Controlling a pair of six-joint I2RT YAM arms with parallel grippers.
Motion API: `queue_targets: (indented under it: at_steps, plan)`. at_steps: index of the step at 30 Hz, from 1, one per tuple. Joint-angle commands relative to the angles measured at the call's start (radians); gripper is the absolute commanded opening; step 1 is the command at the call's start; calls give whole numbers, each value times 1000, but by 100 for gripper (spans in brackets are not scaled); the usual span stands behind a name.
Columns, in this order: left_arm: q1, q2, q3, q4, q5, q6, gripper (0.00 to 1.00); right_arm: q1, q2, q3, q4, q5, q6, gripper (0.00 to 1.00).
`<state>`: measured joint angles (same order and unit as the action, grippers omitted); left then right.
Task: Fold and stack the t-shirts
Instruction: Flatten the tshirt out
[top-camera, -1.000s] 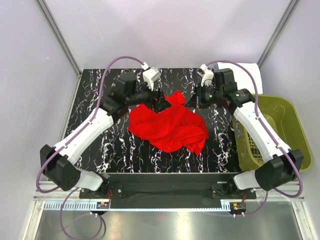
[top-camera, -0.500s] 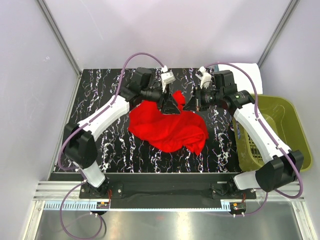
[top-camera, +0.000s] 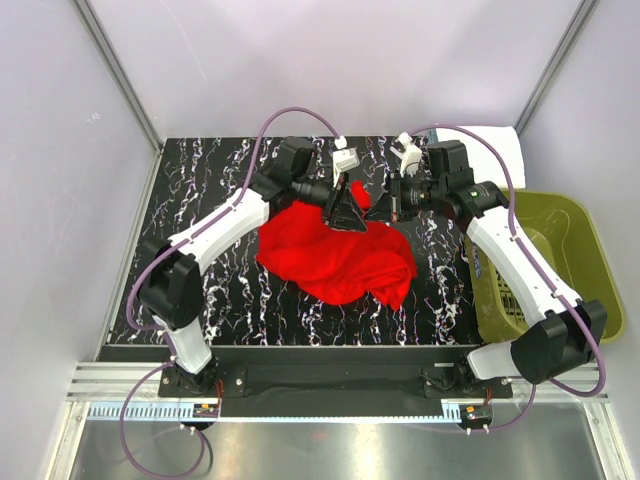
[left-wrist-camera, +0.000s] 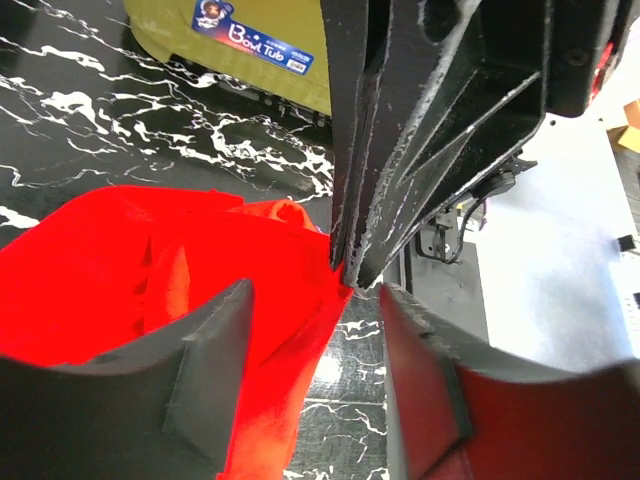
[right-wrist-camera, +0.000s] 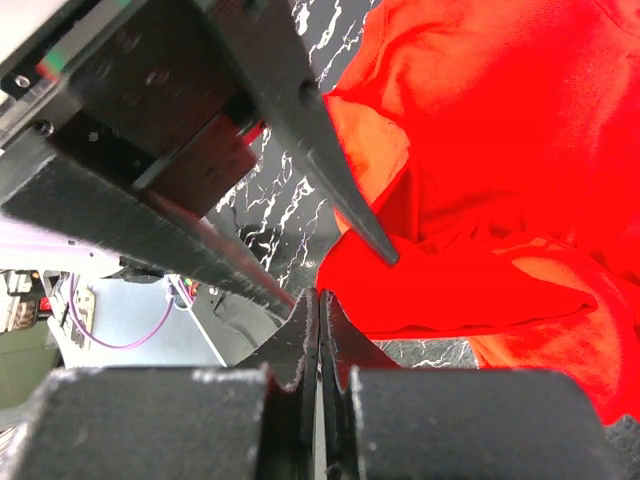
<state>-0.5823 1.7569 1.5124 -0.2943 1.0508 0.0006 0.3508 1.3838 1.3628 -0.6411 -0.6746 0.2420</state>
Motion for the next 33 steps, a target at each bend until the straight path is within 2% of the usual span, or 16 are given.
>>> queue_targets:
  at_steps: [1,2,3,5,6,8,9,10,11,12,14,17,19,25,33]
  plan:
    - [-8,-4,57,67,54,3,47,2,-15,1,43,-26,13,0]
    - [-8,-2,58,84,57,-28,39,2,-15,-1,44,-26,13,0]
    - [-7,0,60,89,54,-43,20,2,-15,-2,44,-25,14,0]
    - [-7,-2,63,86,37,-57,1,2,-14,-4,44,-17,17,0]
    - [-5,-4,69,81,28,-63,0,2,-14,-4,46,-4,20,0]
    - [-4,-10,77,32,-55,-62,0,2,-15,13,49,48,57,13]
    - [5,-17,78,5,-107,-54,0,1,-17,24,47,132,77,24]
    - [16,-39,72,-29,-167,-60,0,-1,-17,51,38,185,129,45]
    - [57,-52,57,-26,-243,-80,0,-6,-19,65,28,241,150,55]
    - [88,-69,14,-17,-277,-109,0,-10,-20,74,12,341,175,59]
    - [189,-137,-35,-29,-419,-201,0,-29,-19,93,-44,404,206,67]
    - [283,-293,-76,-54,-628,-237,0,-29,-22,44,-124,535,212,68]
    - [300,-385,-52,-103,-755,-209,0,-29,-35,-63,-127,569,229,68]
    - [308,-428,201,-310,-1001,-197,0,-29,-12,-284,-53,579,286,67]
    - [328,-476,152,-313,-1049,-212,0,-27,55,-352,27,540,255,61]
